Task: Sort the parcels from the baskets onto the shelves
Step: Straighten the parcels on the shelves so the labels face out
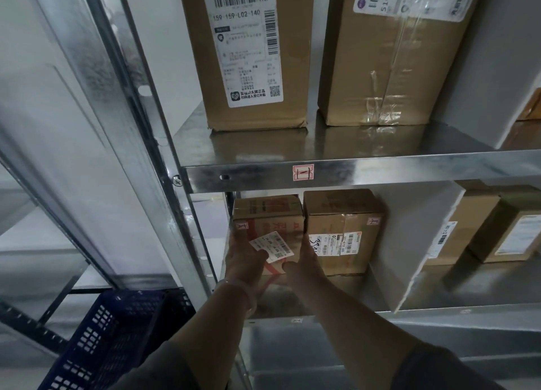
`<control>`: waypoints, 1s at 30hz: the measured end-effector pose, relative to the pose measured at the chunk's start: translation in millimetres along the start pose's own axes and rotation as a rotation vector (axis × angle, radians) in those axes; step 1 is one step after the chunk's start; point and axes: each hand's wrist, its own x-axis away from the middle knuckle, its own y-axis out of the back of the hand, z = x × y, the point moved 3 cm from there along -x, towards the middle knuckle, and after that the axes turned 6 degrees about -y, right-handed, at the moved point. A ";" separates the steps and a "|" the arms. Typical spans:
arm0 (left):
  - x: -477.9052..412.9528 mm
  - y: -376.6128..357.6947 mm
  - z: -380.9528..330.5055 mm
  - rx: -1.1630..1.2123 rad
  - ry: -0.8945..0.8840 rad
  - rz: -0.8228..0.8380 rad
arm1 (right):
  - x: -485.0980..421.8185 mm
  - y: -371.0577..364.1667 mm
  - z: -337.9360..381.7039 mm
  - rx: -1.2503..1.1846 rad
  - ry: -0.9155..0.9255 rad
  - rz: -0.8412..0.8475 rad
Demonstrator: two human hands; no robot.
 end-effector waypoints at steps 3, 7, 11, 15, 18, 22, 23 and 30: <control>-6.2 -0.4 2.8 0.028 0.004 0.009 | 0.1 -1.0 1.7 -0.001 -0.012 -0.015; -10.3 2.0 5.4 0.048 0.011 0.006 | 2.0 -2.0 0.1 0.006 -0.020 -0.010; -15.1 1.3 8.0 0.070 0.012 0.011 | 3.5 -8.5 0.9 0.022 0.001 -0.002; -17.0 0.0 9.2 0.066 0.015 0.024 | 0.9 -8.1 -1.2 0.014 0.032 0.001; -19.2 1.6 8.1 0.050 0.002 0.028 | -1.2 -6.2 -2.9 0.021 0.038 0.008; -20.5 1.3 8.4 0.067 -0.007 0.051 | -6.0 -8.5 -12.6 0.050 0.021 0.007; -20.4 1.5 9.4 0.077 -0.008 0.054 | -6.8 -8.8 -13.8 0.061 0.022 0.000; -9.4 7.4 4.6 0.101 -0.002 0.046 | 2.5 -1.3 -18.3 0.067 -0.015 -0.005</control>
